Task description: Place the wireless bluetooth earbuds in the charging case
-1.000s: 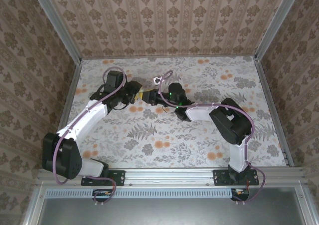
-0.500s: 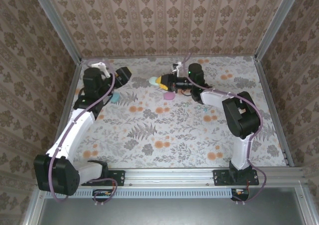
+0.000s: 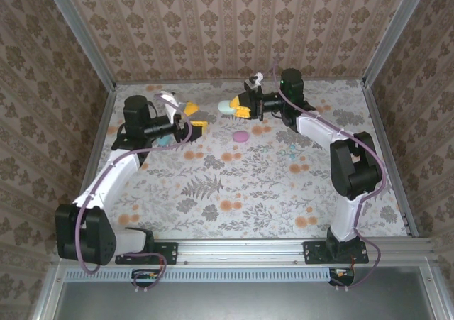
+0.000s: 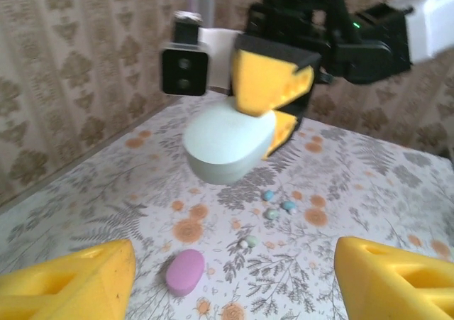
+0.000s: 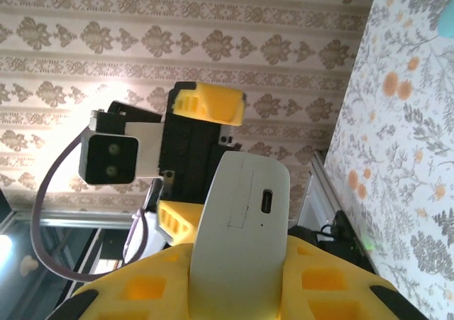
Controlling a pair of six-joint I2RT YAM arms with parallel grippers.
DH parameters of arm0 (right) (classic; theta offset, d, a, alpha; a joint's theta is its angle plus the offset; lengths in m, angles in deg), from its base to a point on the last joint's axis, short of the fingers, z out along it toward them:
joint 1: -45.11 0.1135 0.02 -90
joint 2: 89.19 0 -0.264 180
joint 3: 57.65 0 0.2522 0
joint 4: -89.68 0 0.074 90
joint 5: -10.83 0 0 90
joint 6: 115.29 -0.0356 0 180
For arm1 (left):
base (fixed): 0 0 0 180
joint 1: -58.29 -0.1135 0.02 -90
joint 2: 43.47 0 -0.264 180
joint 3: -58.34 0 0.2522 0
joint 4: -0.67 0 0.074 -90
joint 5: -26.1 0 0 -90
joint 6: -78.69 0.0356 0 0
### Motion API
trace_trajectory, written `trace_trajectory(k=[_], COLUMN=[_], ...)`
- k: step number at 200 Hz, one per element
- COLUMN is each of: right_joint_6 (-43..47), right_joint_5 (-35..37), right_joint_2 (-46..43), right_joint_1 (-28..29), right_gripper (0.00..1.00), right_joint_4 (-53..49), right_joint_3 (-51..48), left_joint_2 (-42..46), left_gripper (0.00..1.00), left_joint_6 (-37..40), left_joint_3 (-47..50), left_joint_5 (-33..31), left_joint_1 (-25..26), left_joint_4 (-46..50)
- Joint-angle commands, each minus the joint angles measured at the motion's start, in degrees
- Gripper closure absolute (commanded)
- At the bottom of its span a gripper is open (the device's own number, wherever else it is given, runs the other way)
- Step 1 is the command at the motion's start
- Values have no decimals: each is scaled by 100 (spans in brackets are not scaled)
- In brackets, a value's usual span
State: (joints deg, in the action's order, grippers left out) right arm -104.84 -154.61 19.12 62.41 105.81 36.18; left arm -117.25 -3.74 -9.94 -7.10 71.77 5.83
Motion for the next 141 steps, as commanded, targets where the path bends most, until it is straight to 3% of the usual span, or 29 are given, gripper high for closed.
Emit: trace_trajectory(k=[1,58,101,141], right_joint_6=[-101,-29,438,458], right_joint_5=[-410,-584,-623,-578], right_joint_2=[-292,-494,-563,-531], right_joint_1=[19,30,102,133], right_gripper=[76,77,77,77], right_joint_4=[-143,-487,-1151,-1159], right_joint_3=[278,496,703,767], left_joint_2=[-277,-989,-1296,-1480], left_gripper=[24,24,23,29], left_joint_6=[816,551,143,-110], left_joint_3=[-294,-682,-902,-1079], left_joint_5=[736,1111,992,1112], left_joint_1=[139,308,479,585], left_joint_4=[-408,-1301,-1936,-2135])
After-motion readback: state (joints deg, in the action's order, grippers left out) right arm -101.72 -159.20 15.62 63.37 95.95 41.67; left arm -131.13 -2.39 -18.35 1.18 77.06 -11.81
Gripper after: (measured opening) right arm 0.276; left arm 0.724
